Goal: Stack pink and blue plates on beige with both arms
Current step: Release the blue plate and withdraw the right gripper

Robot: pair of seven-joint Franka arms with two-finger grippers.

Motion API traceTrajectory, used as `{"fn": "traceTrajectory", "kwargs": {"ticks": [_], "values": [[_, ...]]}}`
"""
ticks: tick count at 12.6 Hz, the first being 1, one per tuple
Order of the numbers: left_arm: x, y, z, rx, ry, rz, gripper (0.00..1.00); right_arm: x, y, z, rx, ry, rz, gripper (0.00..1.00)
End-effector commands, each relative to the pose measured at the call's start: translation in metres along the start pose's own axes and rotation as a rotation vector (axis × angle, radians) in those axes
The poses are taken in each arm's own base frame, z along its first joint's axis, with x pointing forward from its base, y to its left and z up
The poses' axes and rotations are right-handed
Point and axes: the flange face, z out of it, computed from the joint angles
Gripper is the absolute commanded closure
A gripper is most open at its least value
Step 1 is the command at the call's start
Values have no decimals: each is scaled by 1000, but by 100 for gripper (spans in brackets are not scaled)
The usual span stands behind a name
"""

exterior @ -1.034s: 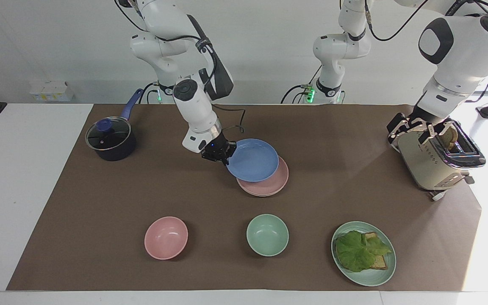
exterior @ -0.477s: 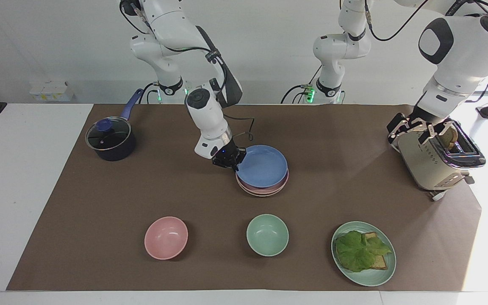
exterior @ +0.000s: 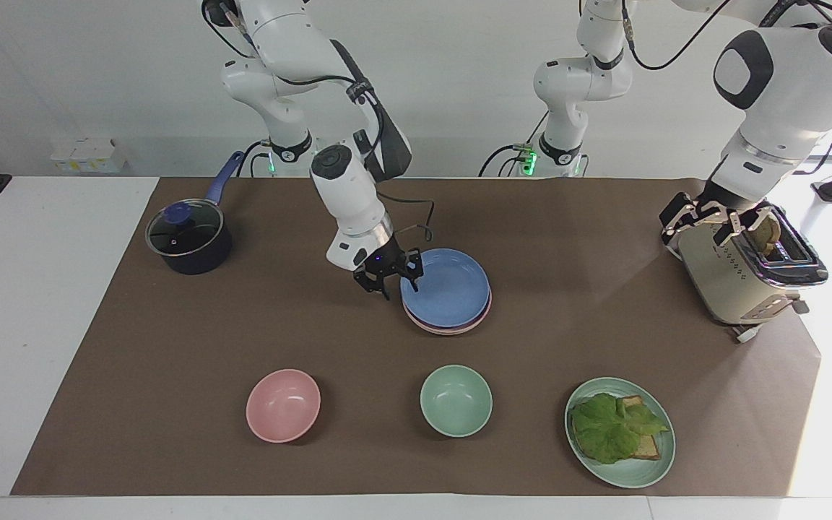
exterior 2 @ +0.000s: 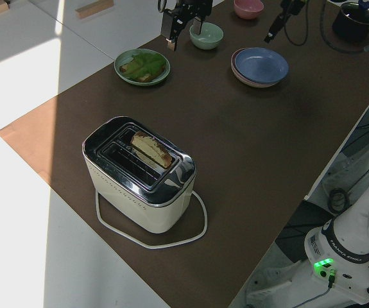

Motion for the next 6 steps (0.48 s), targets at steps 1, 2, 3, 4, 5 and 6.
{"fn": "traceTrajectory", "kwargs": {"ticks": [1,2,3,4,5,6], "values": [[-3,-2,-6,18,-9,-2,0,21,42,-52,2,78,81,0],[-3,-2,-6,18,-9,-2,0,28,66,-75,-15,109,106,0],[-2,-2,-6,18,-7,-2,0,30,87,-97,-28,109,105,0],[-3,-2,-6,18,-9,-2,0,29,110,-121,-44,95,92,0],[-2,-2,-6,18,-7,-2,0,26,130,-149,-57,81,78,0],[-3,-2,-6,18,-9,-2,0,22,150,-171,-68,65,90,0]]}}
